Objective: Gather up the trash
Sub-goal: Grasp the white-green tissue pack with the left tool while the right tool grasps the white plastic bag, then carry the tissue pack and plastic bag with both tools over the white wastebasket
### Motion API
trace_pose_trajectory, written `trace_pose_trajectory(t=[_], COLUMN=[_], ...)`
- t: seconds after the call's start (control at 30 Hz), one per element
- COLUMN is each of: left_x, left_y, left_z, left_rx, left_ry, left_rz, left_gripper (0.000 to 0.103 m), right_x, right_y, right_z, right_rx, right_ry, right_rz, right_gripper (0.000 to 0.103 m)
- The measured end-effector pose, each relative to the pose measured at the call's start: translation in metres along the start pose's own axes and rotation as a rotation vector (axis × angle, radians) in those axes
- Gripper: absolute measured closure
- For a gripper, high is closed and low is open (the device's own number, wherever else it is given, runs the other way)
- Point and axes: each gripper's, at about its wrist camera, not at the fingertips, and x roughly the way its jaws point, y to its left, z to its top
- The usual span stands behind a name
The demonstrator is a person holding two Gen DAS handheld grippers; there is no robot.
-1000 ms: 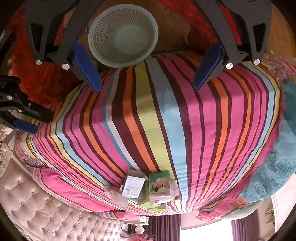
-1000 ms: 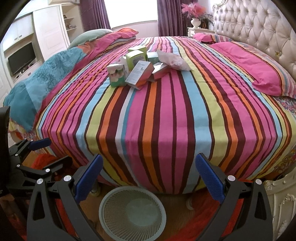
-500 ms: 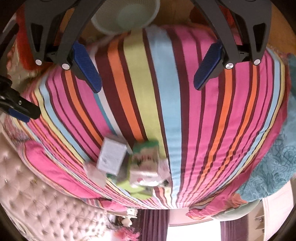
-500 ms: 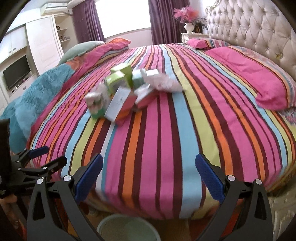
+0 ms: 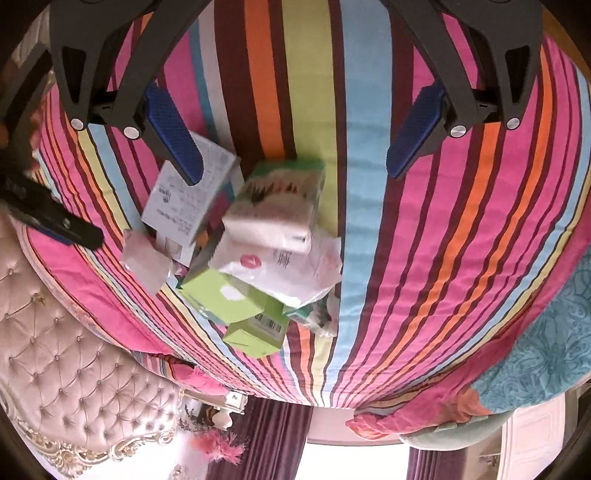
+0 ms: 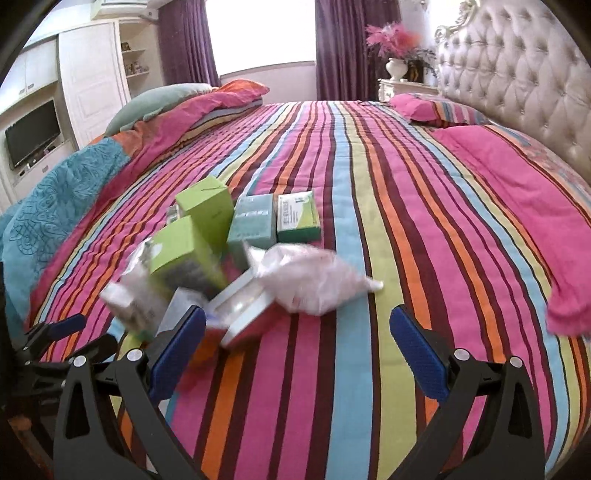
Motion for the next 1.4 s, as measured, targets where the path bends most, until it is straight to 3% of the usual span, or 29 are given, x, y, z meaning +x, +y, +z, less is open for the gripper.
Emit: trace_pose_trajectory(t=[0.13, 0.43, 0.47, 0.5, 0.53, 0.6, 0.63, 0.9, 1.3, 1.4], left_x=[0.016, 0.034, 0.036, 0.039, 0.043, 0.049, 0.051, 0.038, -0.014, -0.028], left_y=[0.001, 0.013, 0.014, 0.015, 0.014, 0.012, 0.009, 0.005, 0.021, 0.023], left_z=[0.006, 0.012, 0.012, 0.013, 0.014, 0.015, 0.016, 0.014, -0.011, -0.017], left_rx=[0.014, -0.036, -0.033, -0.029, -0.023, -0.010, 0.007, 0.009, 0.006, 0.003], left_ry=[0.016, 0.035, 0.038, 0.044, 0.057, 0.078, 0.079, 0.058, 0.045, 0.043], left_rz=[0.017, -0.031, -0.035, -0.046, -0.066, -0.099, -0.104, -0.158, -0.161, -0.169], left_gripper=[0.007, 0.009, 0.012, 0.021, 0.034, 0.049, 0.050, 0.051, 0.051, 0.051], right_x=[0.023, 0.076, 0.077, 0.079, 0.079, 0.074, 0.071, 0.040, -0.008, -0.028], right_y=[-0.003, -0.016, -0.019, -0.024, -0.026, -0.027, -0.028, -0.053, -0.052, -0.048], right_z=[0.014, 0.023, 0.022, 0.020, 0.020, 0.018, 0.017, 0.005, -0.019, -0.034], right_rx=[-0.030, 0.007, 0.031, 0.073, 0.090, 0.096, 0.094, 0.177, 0.202, 0.232], right_ry=[0.049, 0.175, 0.181, 0.195, 0.196, 0.194, 0.191, 0.149, 0.111, 0.104], right_rz=[0.009, -0.015, -0.013, 0.001, 0.012, 0.009, 0.012, 0.024, 0.037, 0.078], right_gripper=[0.008, 0.008, 0.009, 0.017, 0.018, 0.027, 0.028, 0.037, 0.037, 0.037])
